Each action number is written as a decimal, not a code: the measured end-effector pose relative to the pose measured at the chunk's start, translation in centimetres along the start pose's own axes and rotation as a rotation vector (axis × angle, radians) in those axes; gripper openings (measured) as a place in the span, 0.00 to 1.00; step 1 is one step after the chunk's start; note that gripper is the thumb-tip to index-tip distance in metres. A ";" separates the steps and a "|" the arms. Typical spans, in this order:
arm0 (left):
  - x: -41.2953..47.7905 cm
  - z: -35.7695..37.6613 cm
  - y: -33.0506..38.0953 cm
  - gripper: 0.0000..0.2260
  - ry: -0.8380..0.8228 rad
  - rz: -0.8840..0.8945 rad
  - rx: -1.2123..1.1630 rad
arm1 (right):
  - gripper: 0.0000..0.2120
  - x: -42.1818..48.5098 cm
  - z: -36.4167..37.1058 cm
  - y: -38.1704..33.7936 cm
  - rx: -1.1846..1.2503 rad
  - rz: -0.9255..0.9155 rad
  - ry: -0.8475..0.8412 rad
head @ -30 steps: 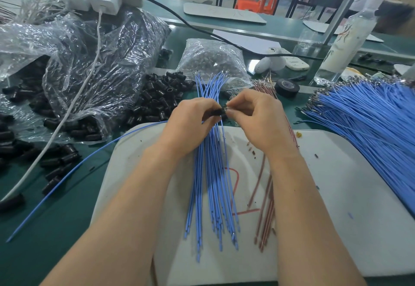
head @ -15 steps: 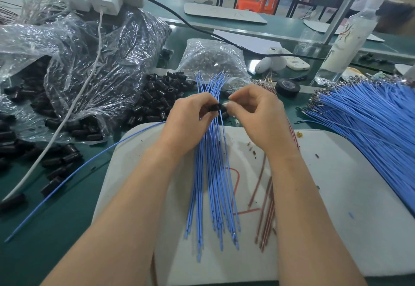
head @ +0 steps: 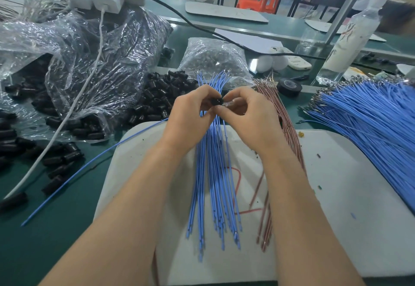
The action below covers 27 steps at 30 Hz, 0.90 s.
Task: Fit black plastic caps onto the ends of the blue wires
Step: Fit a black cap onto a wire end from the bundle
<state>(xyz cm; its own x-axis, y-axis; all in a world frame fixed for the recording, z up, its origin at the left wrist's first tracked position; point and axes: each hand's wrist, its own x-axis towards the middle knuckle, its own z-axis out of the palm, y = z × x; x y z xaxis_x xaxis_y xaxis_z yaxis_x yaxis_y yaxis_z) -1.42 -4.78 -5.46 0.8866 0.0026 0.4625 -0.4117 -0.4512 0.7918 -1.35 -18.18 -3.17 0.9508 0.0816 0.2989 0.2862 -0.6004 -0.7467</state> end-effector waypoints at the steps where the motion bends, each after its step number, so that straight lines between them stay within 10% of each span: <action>1: 0.0 0.0 0.0 0.09 -0.005 0.012 0.009 | 0.09 0.0 0.2 -0.1 -0.021 -0.012 0.008; 27: 0.0 0.8 -0.4 0.06 0.105 0.013 0.331 | 0.07 -0.5 0.3 -1.0 -0.128 -0.111 0.063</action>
<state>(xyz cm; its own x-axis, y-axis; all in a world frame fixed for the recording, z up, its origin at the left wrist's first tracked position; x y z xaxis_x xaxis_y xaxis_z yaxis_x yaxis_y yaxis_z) -1.06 -5.28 -6.12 0.8483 0.0790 0.5235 -0.3165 -0.7170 0.6211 -2.12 -17.37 -2.75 0.9038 0.1056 0.4147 0.3678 -0.6872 -0.6265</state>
